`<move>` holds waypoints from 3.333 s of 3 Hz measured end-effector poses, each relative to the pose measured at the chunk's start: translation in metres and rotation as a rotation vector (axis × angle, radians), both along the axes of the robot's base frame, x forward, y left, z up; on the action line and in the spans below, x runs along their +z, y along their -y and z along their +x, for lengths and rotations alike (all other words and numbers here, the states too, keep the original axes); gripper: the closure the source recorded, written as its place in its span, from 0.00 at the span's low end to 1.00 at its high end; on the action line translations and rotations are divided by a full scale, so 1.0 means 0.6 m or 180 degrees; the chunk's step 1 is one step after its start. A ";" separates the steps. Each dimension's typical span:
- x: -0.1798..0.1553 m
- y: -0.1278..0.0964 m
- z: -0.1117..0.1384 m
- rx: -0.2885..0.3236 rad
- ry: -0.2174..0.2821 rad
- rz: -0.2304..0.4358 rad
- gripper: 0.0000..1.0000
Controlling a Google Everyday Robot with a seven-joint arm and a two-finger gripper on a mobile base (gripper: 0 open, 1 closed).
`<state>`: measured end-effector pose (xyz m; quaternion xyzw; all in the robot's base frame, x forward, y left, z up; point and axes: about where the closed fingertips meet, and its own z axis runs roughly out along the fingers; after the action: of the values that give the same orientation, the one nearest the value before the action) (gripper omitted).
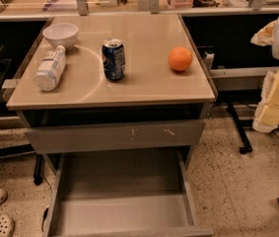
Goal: Place pepsi can into middle drawer
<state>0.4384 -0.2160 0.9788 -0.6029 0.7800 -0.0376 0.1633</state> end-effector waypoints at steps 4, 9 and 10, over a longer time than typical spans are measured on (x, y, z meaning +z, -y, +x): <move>0.001 -0.022 0.175 -0.0421 0.0342 0.1082 0.00; -0.108 -0.195 0.328 0.0150 0.0071 0.1891 0.00; -0.107 -0.196 0.331 0.0158 0.0069 0.1903 0.00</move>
Offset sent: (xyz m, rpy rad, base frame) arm 0.0267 0.0035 -0.0071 0.0567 -0.0296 -0.0985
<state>0.6372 -0.0985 0.9144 -0.5465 0.7398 0.1913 0.3428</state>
